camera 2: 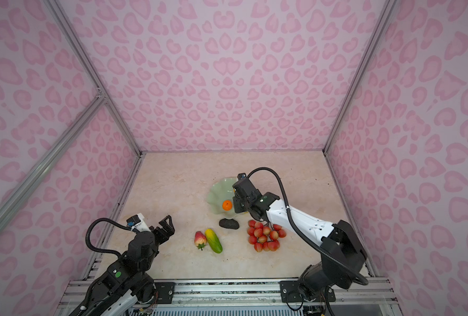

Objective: Place and organize the fake fruits in the fruit bowl
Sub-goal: 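Place the yellow mango in the bowl beside the orange with right gripper, then grasp the red strawberry with the left gripper and drop it in the bowl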

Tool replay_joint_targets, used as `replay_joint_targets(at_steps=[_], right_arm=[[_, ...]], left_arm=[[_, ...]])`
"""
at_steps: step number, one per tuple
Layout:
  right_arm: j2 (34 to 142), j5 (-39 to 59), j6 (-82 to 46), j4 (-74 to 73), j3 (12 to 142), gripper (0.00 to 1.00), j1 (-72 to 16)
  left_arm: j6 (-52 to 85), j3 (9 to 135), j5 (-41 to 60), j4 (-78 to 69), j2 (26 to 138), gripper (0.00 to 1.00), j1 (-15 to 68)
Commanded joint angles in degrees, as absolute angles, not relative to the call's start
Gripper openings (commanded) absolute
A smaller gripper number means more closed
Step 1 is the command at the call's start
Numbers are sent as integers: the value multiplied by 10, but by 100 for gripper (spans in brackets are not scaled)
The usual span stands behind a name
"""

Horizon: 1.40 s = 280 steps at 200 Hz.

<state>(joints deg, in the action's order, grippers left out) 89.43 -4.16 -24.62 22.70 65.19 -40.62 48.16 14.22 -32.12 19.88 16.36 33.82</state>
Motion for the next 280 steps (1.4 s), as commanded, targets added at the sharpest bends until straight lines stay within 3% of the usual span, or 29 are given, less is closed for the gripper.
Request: replay_joint_targets(at_steps=[1,57,82,111,158,219,238,258,280], right_arm=[[969,-2,-202,208,693,29,-370],[1109,19,-182,200,774,33,-340],[1132,39,-182,212,798,51,-339],[1083,23,-186,189,775,69,-339],[957,-8,-181,165,716,81,-338],[869,-28,-191,165,629,84,-331],[862,-26,-194,169,616,84,-325],[856,-23,-194,174,607,84,-317],[847,-22,-194,172,600,84,-314]], left_arm=[[484,144,-287,202,164,97,338],[512,126,-162,185,196,100,338],[537,96,-77,140,221,97,338],[555,71,-26,78,261,94,344],[545,81,4,-5,378,92,350],[525,119,40,-92,553,71,388],[525,132,48,-105,596,57,398],[521,145,48,-101,611,46,400],[491,178,36,-55,583,44,400]])
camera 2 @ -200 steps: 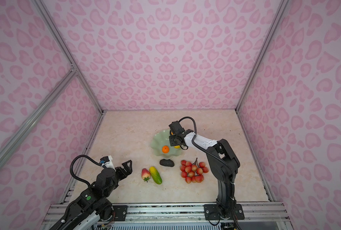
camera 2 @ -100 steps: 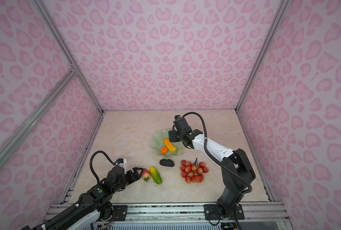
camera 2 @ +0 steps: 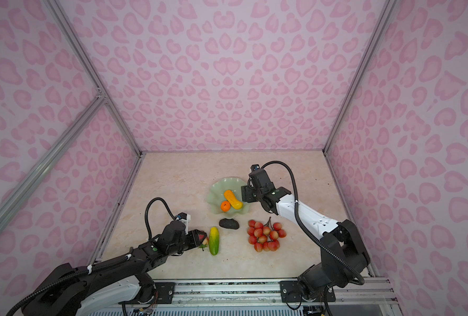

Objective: Place and organize the fake fruits in the fruit bowl
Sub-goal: 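Grasp the red strawberry with the left gripper and drop it in the bowl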

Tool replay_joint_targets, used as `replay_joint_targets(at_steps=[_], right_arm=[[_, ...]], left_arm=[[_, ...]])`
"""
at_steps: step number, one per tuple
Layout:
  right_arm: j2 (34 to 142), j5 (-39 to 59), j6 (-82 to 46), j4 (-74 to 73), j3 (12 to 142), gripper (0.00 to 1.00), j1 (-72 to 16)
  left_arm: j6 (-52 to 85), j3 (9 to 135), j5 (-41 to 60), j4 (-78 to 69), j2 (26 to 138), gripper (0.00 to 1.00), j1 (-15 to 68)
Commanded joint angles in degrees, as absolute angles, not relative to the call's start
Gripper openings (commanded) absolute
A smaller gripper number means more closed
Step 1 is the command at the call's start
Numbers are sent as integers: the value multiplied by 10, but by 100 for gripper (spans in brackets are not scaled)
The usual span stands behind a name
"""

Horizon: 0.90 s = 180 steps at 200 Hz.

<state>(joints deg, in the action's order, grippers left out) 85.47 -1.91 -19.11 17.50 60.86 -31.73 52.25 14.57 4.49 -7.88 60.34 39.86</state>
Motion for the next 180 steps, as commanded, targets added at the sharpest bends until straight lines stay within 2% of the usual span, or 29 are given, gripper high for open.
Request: replay_joint_targets(at_steps=[1,24,47,88,117,146,158,180], right_arm=[[847,-21,-194,173,600,84,-314],[839,-19,-193,171,597,84,-312],[834,-13,-196,176,597,84,-312],[806,11,-219,177,568,83,-313],[775,25,-229,187,537,81,-328],[742,7,-248,206,511,81,-376],[732,0,-262,208,500,81,-400],[720,0,-291,206,484,80,-445]], left_arm=[[489,180,35,-52,581,44,400],[425,255,3,17,563,44,400],[347,352,-33,62,605,45,397],[255,503,-17,50,771,45,360],[244,590,28,45,908,43,320],[248,644,49,47,986,43,313],[255,659,49,52,1004,46,312],[269,664,56,43,1010,59,311]])
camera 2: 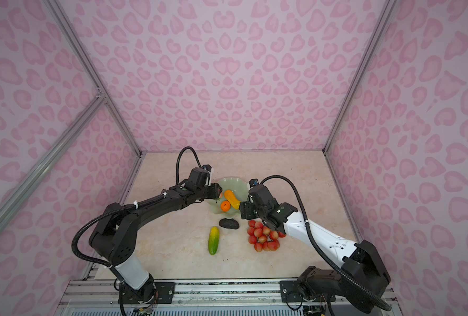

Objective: Place and organize the fake fruits in the fruit bowl
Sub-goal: 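Grasp the red strawberry with the left gripper and drop it in the bowl, then retract the left arm while the right gripper grasps the green papaya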

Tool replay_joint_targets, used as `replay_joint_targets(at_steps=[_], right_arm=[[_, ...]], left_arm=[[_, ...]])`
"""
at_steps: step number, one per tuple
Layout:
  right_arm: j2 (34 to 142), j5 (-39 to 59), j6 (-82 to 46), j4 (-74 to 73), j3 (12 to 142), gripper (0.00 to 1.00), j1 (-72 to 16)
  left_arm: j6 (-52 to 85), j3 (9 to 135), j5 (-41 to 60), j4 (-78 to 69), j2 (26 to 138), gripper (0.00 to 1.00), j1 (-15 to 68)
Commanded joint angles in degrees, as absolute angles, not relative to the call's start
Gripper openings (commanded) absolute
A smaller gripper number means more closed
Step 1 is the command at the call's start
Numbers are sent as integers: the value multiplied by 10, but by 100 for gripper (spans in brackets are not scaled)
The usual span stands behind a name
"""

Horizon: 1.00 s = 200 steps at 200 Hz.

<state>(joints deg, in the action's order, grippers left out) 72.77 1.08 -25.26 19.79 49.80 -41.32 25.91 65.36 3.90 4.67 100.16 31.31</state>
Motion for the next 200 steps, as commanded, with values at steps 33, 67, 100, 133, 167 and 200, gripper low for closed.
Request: replay_joint_targets(at_steps=[33,67,100,133,167,200], right_arm=[[733,11,-322,195,477,79,-527],[790,25,-336,195,504,78,-600],[855,49,-337,182,537,77,-635],[937,59,-326,207,584,76,-639],[1004,54,-313,211,618,72,-636],[1052,60,-296,213,653,52,-633]], left_arm=[[269,658,38,34,956,69,311],[252,640,-26,33,844,73,310],[241,584,-129,27,705,79,308],[269,461,-259,26,541,90,307],[331,301,-303,49,349,95,302],[407,212,-293,165,205,97,301]])
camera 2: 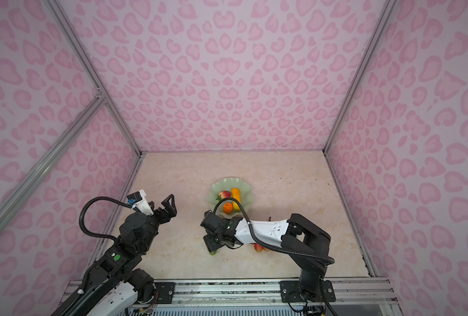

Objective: Place and organize the fake fruits in the fruit bowl
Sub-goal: 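Retract the left arm while the right gripper grasps the green papaya, then lay the green papaya in the bowl with the right gripper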

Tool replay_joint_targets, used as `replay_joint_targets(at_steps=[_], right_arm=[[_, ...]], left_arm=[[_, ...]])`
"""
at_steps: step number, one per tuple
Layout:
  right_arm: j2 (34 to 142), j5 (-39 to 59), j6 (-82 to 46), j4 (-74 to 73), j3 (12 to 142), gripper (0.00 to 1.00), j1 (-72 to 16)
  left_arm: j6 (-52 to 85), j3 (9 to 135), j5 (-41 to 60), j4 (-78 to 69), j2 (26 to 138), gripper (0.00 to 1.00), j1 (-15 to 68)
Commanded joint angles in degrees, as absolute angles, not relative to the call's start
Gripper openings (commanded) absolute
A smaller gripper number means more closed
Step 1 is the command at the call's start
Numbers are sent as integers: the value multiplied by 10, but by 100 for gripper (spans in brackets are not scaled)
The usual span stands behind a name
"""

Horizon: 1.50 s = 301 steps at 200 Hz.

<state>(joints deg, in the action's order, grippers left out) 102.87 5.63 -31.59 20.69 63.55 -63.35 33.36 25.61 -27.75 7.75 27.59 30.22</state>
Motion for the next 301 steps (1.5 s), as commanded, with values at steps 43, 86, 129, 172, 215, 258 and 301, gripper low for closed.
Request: replay_joint_targets(at_steps=[43,86,129,172,215,258,301], right_arm=[[1042,54,-280,210,673,29,-624],[943,15,-237,231,672,28,-546],[912,-29,-203,225,678,30,-420],[995,-16,-178,214,712,32,-341],[1011,-10,-170,198,715,61,-322],[906,9,-171,194,648,65,-336],[753,27,-178,161,475,66,-429]], left_arm=[[451,142,-256,218,64,98,301],[460,124,-253,215,43,99,301],[478,118,-236,197,79,99,301],[480,127,-217,201,92,99,301],[483,128,-211,207,84,99,301],[487,120,-221,184,95,99,301],[486,118,-227,163,119,99,301]])
